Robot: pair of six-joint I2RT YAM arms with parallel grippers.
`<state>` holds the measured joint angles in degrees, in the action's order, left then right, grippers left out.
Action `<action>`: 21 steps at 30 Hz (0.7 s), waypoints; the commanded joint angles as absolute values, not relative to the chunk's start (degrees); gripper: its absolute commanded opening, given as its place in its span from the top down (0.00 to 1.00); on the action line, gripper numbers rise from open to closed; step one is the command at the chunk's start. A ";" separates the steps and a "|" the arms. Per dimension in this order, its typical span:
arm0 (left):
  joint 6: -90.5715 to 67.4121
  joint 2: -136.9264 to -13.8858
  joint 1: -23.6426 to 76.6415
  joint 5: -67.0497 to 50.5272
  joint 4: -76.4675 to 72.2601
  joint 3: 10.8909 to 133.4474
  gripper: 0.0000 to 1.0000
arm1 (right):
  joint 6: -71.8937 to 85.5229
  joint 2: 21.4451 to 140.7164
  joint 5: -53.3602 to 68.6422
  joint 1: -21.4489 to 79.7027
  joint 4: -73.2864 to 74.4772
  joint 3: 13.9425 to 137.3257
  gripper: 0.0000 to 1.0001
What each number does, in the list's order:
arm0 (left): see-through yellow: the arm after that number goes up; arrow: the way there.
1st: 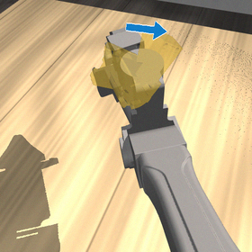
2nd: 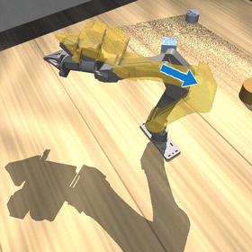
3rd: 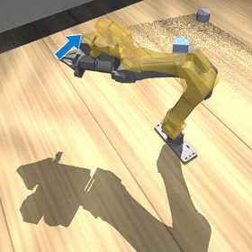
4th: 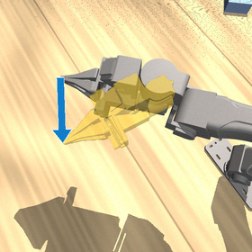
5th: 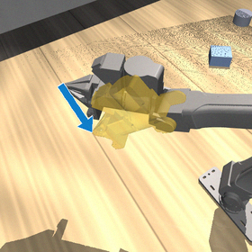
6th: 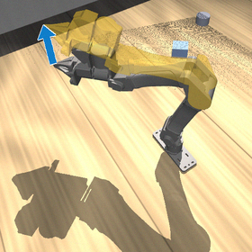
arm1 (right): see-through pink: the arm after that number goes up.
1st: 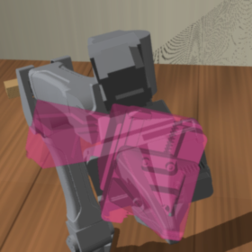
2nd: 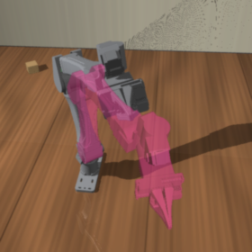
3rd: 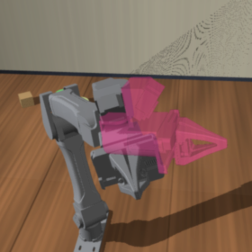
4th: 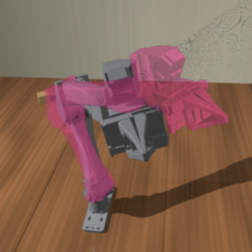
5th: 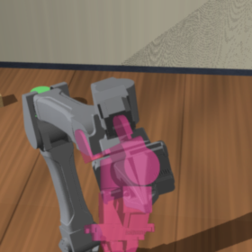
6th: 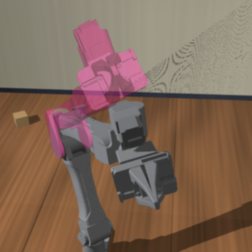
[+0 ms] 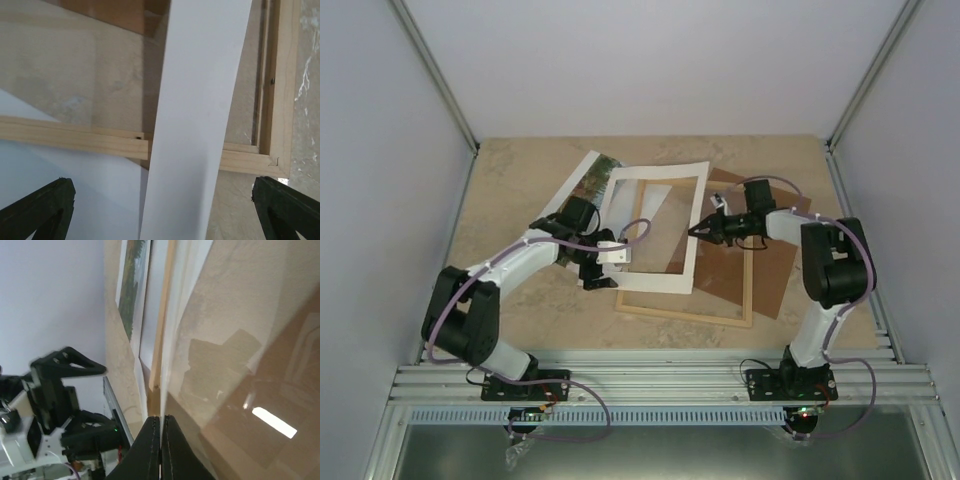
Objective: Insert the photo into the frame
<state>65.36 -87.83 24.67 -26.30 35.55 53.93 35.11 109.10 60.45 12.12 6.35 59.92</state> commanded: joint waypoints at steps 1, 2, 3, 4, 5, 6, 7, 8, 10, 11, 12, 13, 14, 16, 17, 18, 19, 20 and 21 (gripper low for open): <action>57.53 -81.88 22.06 -29.07 33.05 54.26 0.01 | 20.36 103.69 60.32 6.80 22.52 59.65 0.99; 56.33 -80.97 21.43 -29.31 32.51 54.12 0.01 | 18.51 102.57 60.36 5.54 24.73 59.21 1.00; 55.50 -80.06 20.96 -29.12 32.06 53.76 0.01 | 16.90 101.84 60.32 4.09 26.45 58.75 1.00; 54.61 -79.23 20.74 -28.60 31.51 53.29 0.01 | 15.00 101.26 60.30 3.02 28.08 58.52 0.99; 53.94 -78.40 20.68 -28.00 30.73 52.57 0.00 | 13.19 100.97 60.10 2.15 30.00 58.64 1.00; 53.24 -77.33 20.59 -27.26 29.77 51.82 0.01 | 11.44 100.72 59.82 1.31 32.15 58.86 1.00; 52.80 -76.90 20.53 -27.01 29.33 51.18 0.01 | 9.93 100.43 59.59 0.72 33.04 58.97 0.99; 52.56 -76.27 20.48 -26.69 28.97 50.52 0.01 | 8.39 100.31 59.37 0.64 34.61 59.18 0.99; 52.43 -75.59 20.48 -26.11 28.49 49.37 0.00 | 4.07 100.37 58.76 -1.13 38.95 60.08 1.00; 52.65 -75.58 20.48 -25.94 28.50 49.15 0.01 | 2.12 100.37 58.34 -1.60 40.62 60.44 1.00; 52.89 -75.61 20.48 -25.81 28.51 48.76 0.01 | 0.65 100.33 58.62 -2.05 41.98 60.65 1.00; 52.87 -75.71 20.48 -25.69 28.42 48.57 0.01 | -2.26 100.24 59.28 -2.49 43.53 61.02 0.99; 52.89 -75.88 20.48 -25.54 28.33 48.40 0.01 | -4.96 99.89 60.03 -2.74 44.72 61.53 0.99; 52.87 -76.14 20.48 -25.58 27.92 48.13 0.01 | -8.38 98.56 59.87 -2.77 45.56 61.57 0.99; 52.69 -76.24 20.48 -25.58 27.66 48.15 0.01 | -8.20 97.93 59.20 -2.81 45.53 61.04 1.00; 52.63 -76.38 20.46 -25.57 27.42 48.18 0.01 | -7.83 97.84 58.68 -2.95 45.47 60.41 0.99; 52.57 -76.54 20.48 -25.49 27.22 48.23 0.01 | -7.44 97.89 58.42 -3.38 45.33 59.65 1.00; 52.59 -76.75 20.48 -25.41 27.05 48.29 0.01 | -6.98 97.91 58.13 -3.77 44.88 59.00 0.99; 52.61 -76.95 20.48 -25.25 26.88 48.33 0.01 | -6.77 98.03 57.35 -4.37 44.58 58.75 0.99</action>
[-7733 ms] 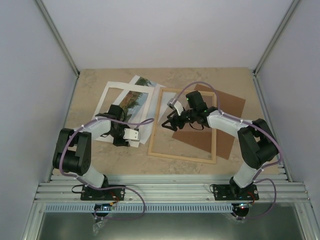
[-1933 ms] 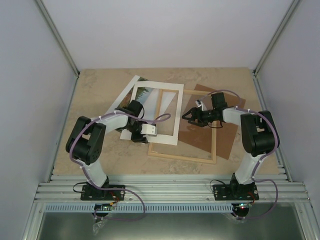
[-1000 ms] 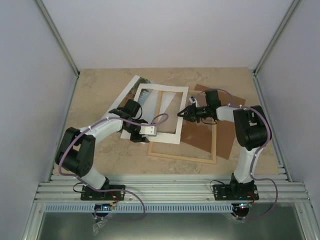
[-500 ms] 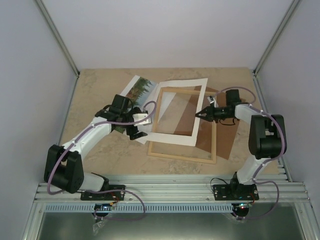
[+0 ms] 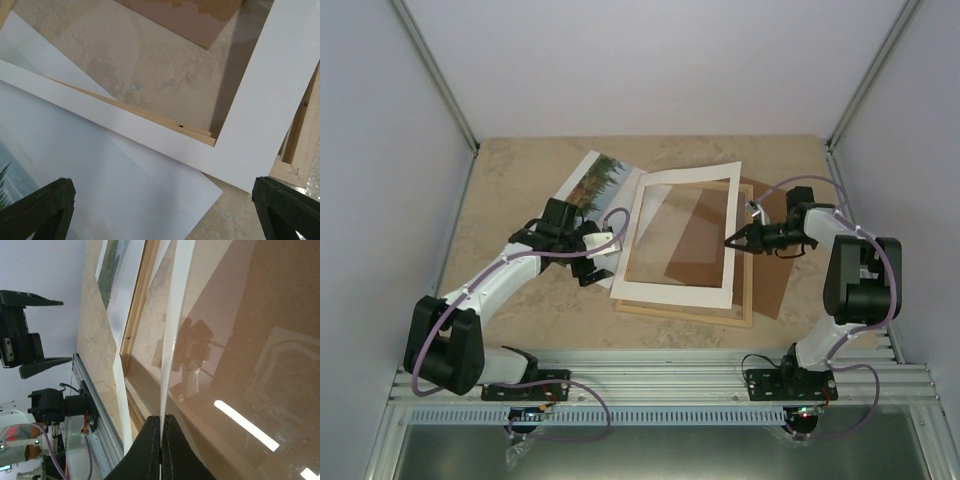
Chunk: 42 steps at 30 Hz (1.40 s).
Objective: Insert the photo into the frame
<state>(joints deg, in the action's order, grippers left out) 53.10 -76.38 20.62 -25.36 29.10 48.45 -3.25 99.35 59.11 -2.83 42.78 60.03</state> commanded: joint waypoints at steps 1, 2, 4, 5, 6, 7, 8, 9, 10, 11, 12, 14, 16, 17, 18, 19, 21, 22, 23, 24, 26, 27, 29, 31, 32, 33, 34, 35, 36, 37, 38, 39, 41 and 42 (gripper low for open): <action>52.56 -77.09 20.48 -25.07 26.84 48.44 0.01 | -6.80 98.19 56.38 -5.04 44.66 58.99 0.99; 52.56 -77.22 20.48 -24.96 26.93 48.55 0.01 | -7.23 98.63 55.55 -5.66 45.28 59.55 0.99; 52.84 -77.34 20.47 -24.80 27.06 48.64 0.00 | -8.40 99.46 53.84 -7.04 47.18 60.84 0.99; 52.97 -77.32 20.48 -24.79 27.09 48.61 0.01 | -8.97 99.80 53.15 -7.47 47.61 61.32 0.99; 53.14 -77.38 20.48 -24.74 27.08 48.63 0.01 | -9.46 100.10 52.35 -7.81 48.39 61.57 0.99; 53.40 -77.49 20.48 -24.69 27.07 48.61 0.01 | -9.80 100.29 51.91 -8.02 48.81 61.68 1.00; 53.45 -77.64 20.48 -24.63 27.09 48.67 0.01 | -10.24 100.59 51.63 -8.13 49.28 61.74 0.99; 53.49 -77.81 20.47 -24.61 27.08 48.69 0.01 | -10.73 100.96 51.36 -8.15 49.65 61.91 0.99; 53.60 -77.98 20.48 -24.57 27.05 48.77 0.01 | -11.21 101.29 51.25 -8.16 50.19 62.14 0.99; 53.61 -78.15 20.48 -24.60 26.99 48.89 0.01 | -11.77 101.60 51.13 -8.12 50.62 62.40 0.99; 53.69 -78.28 20.48 -24.61 26.98 48.91 0.01 | -12.54 102.03 51.21 -8.09 51.13 62.75 0.99; 53.70 -78.53 20.48 -24.66 26.98 48.88 0.01 | -13.15 102.50 51.50 -8.29 51.91 63.20 0.99; 53.82 -78.82 20.47 -24.70 27.03 48.93 0.01 | -13.96 103.28 52.20 -8.27 52.70 64.03 0.99; 53.87 -78.96 20.48 -24.63 27.08 48.95 0.01 | -14.17 103.68 52.26 -8.27 52.98 64.47 0.99; 53.88 -78.96 20.48 -24.57 27.18 48.95 0.01 | -14.27 104.08 52.03 -8.31 53.23 64.96 0.99; 53.99 -78.99 20.48 -24.58 27.20 49.03 0.01 | -14.40 104.43 51.62 -8.27 53.46 65.41 0.99; 54.26 -79.10 20.48 -24.55 27.25 49.00 0.01 | -14.35 105.19 50.93 -8.32 53.91 66.09 0.99; 54.32 -79.12 20.48 -24.50 27.28 49.04 0.01 | -14.22 105.54 50.78 -8.30 54.15 66.25 0.99; 54.44 -79.18 20.46 -24.46 27.18 48.98 0.01 | -14.12 105.86 51.00 -8.29 54.37 66.27 0.99; 54.42 -79.24 20.48 -24.44 27.10 49.01 0.01 | -13.88 106.24 51.36 -8.21 54.52 66.04 0.99; 54.46 -79.51 20.48 -24.56 26.95 48.88 0.01 | -13.34 106.68 52.06 -8.09 54.27 64.96 0.99; 54.36 -79.59 20.48 -24.60 26.75 48.89 0.01 | -13.14 106.69 51.96 -7.80 53.73 64.68 0.99; 54.15 -79.84 20.48 -24.64 26.51 48.89 0.01 | -12.40 106.94 52.26 -7.42 52.91 64.60 0.99; 54.13 -80.13 20.48 -24.67 26.46 48.91 0.01 | -10.88 107.21 52.78 -7.19 51.92 64.40 0.99; 54.08 -80.25 20.48 -24.69 26.46 48.95 0.01 | -10.03 107.35 53.19 -7.14 51.29 64.23 0.99; 54.25 -80.40 20.48 -24.65 26.46 48.95 0.01 | -9.08 107.46 53.53 -7.09 50.65 64.06 0.99; 54.31 -80.48 20.48 -24.56 26.43 48.96 0.01 | -8.11 107.61 53.65 -7.07 50.06 63.72 0.99; 54.33 -80.57 20.43 -24.50 26.45 48.97 0.01 | -7.23 107.66 53.66 -7.00 49.43 63.47 0.99; 54.41 -80.67 20.47 -24.38 26.52 49.10 0.01 | -6.61 107.67 53.70 -7.03 48.83 62.97 0.99; 54.61 -80.66 20.48 -24.34 26.66 49.13 0.01 | -6.01 107.60 53.57 -6.95 48.32 62.53 0.99; 54.86 -80.71 20.48 -24.30 26.77 49.13 0.01 | -5.41 107.46 53.39 -6.94 47.81 62.09 0.99; 54.99 -80.68 20.48 -24.22 26.87 49.13 0.00 | -5.07 107.34 53.27 -7.02 47.59 61.71 0.99; 55.24 -80.68 20.47 -24.17 26.94 49.03 0.01 | -4.94 107.05 53.09 -6.98 47.54 61.34 1.00; 55.27 -80.64 20.46 -24.13 26.82 48.98 0.01 | -4.85 107.05 52.87 -7.00 47.50 61.34 0.99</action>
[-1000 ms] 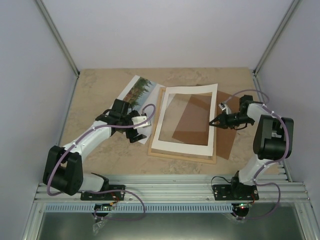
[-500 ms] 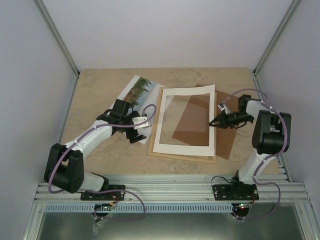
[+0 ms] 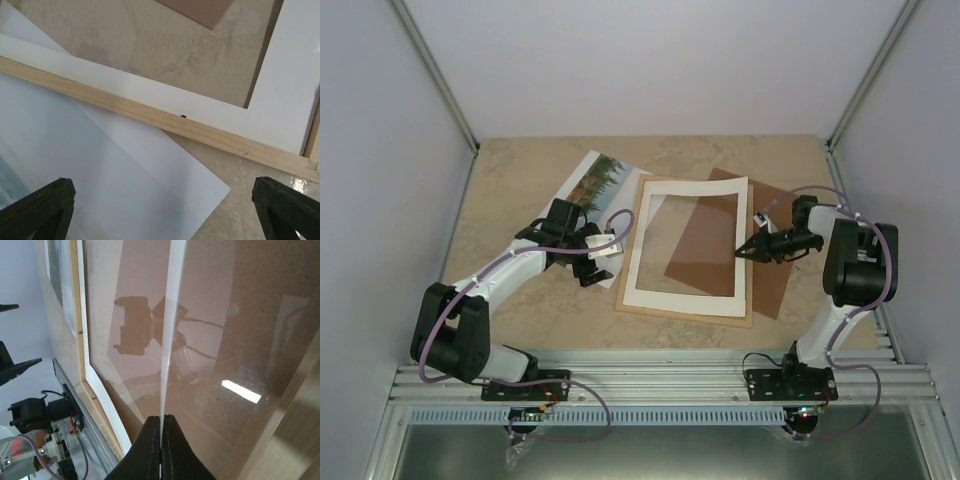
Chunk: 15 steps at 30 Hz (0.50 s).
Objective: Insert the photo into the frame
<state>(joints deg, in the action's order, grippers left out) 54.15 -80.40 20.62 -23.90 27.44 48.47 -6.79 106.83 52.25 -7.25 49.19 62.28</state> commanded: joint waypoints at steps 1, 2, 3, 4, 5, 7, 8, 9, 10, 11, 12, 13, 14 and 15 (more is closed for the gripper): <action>55.36 -80.75 20.48 -24.21 26.79 48.91 0.01 | -4.71 107.05 52.68 -7.03 47.41 61.41 0.99; 55.26 -80.81 20.48 -24.32 26.65 48.89 0.01 | -4.48 107.06 52.26 -7.03 47.30 61.58 0.96; 55.26 -80.85 20.48 -24.40 26.53 48.87 0.01 | -4.33 107.22 51.69 -7.03 47.28 61.74 0.92; 55.09 -80.94 20.46 -24.39 26.50 48.87 0.01 | -4.19 107.16 51.34 -7.03 47.28 61.92 0.90; 55.16 -80.95 20.48 -24.49 26.46 48.82 0.01 | -4.03 107.03 51.13 -7.01 47.29 62.02 0.89; 55.20 -80.95 20.48 -24.45 26.46 48.78 0.01 | -3.79 106.75 50.55 -7.03 47.12 61.90 0.83; 55.32 -80.95 20.48 -24.42 26.46 48.78 0.01 | -3.75 106.64 50.38 -6.95 47.09 61.85 0.78; 55.40 -80.90 20.48 -24.37 26.44 48.75 0.01 | -3.78 106.57 50.27 -6.96 47.04 61.76 0.73; 55.44 -80.86 20.48 -24.29 26.45 48.64 0.01 | -3.78 106.38 50.15 -7.00 47.02 61.71 0.66; 55.47 -80.79 20.48 -24.22 26.45 48.62 0.01 | -3.71 106.16 50.01 -7.03 46.94 61.62 0.63; 55.59 -80.77 20.48 -24.25 26.48 48.53 0.01 | -3.69 105.94 49.91 -6.91 47.00 61.54 0.60; 55.65 -80.75 20.48 -24.26 26.46 48.43 0.01 | -3.69 105.65 49.79 -6.94 47.08 61.45 0.55; 55.59 -80.70 20.48 -24.32 26.41 48.35 0.01 | -3.61 105.27 49.44 -6.92 47.12 61.32 0.49; 55.60 -80.74 20.48 -24.34 26.37 48.34 0.01 | -3.60 104.84 49.06 -6.98 47.23 61.16 0.42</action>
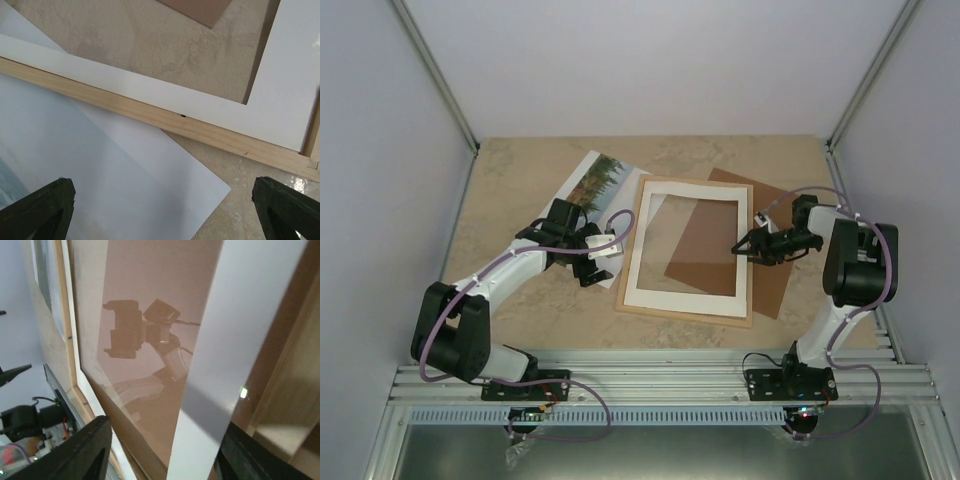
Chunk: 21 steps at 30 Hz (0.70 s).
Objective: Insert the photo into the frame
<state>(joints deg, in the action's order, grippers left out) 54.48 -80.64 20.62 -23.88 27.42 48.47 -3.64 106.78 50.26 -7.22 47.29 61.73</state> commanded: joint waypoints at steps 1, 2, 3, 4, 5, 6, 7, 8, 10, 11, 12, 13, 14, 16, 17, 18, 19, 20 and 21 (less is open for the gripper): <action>55.63 -80.77 20.48 -24.39 26.33 48.35 0.01 | -3.61 104.32 48.74 -6.94 47.26 60.95 0.38; 55.69 -80.74 20.48 -24.43 26.29 48.31 0.01 | -3.56 103.83 48.40 -6.95 47.19 60.58 0.35; 55.74 -80.72 20.48 -24.52 26.28 48.26 0.01 | -3.39 103.02 47.75 -6.99 47.08 60.25 0.30; 55.72 -80.69 20.47 -24.64 26.28 48.18 0.01 | -3.20 102.26 47.15 -7.03 46.87 59.87 0.25; 55.67 -80.62 20.48 -24.69 26.28 48.17 0.01 | -2.97 101.46 46.58 -6.98 46.71 59.45 0.21; 55.64 -80.55 20.48 -24.69 26.28 48.16 0.01 | -2.83 100.64 46.01 -6.99 46.51 59.09 0.18; 55.69 -80.47 20.48 -24.67 26.28 48.10 0.01 | -2.66 99.80 45.62 -7.02 46.33 58.66 0.17; 55.64 -80.34 20.48 -24.62 26.26 48.05 0.01 | -2.61 99.04 45.41 -6.96 46.20 58.18 0.17; 55.71 -80.05 20.48 -24.37 26.20 47.88 0.01 | -2.39 97.53 45.04 -7.00 45.70 57.27 0.17; 55.74 -79.88 20.48 -24.24 26.12 47.78 0.01 | -2.36 96.95 44.55 -6.96 45.43 56.94 0.17; 55.66 -79.62 20.48 -24.04 25.99 47.67 0.01 | -2.44 96.40 43.65 -6.99 45.24 56.64 0.17; 55.22 -79.44 20.48 -23.78 25.78 47.52 0.01 | -2.43 95.95 42.39 -7.03 45.05 56.55 0.17; 54.30 -79.19 20.48 -23.32 25.14 47.44 0.01 | -2.48 95.44 40.54 -7.02 44.91 56.58 0.16; 50.78 -78.88 20.35 -21.58 23.64 47.44 0.00 | -2.68 94.45 37.14 -7.15 44.76 56.73 0.09; 48.12 -78.73 20.24 -20.30 22.55 47.71 0.01 | -2.94 93.67 36.95 -7.18 44.74 56.91 0.06; 44.54 -78.81 19.84 -18.96 21.33 48.07 0.01 | -3.11 93.01 38.05 -7.19 44.66 57.13 0.05; 41.03 -78.94 19.15 -18.10 20.51 48.79 0.00 | -3.27 92.23 39.52 -7.15 44.39 57.34 0.04; 37.71 -79.34 18.09 -17.75 20.25 50.28 0.01 | -3.37 91.58 40.97 -7.13 44.01 57.69 0.03; 34.08 -79.79 16.88 -17.51 20.27 51.11 0.01 | -3.60 91.22 42.05 -7.18 43.74 58.27 0.02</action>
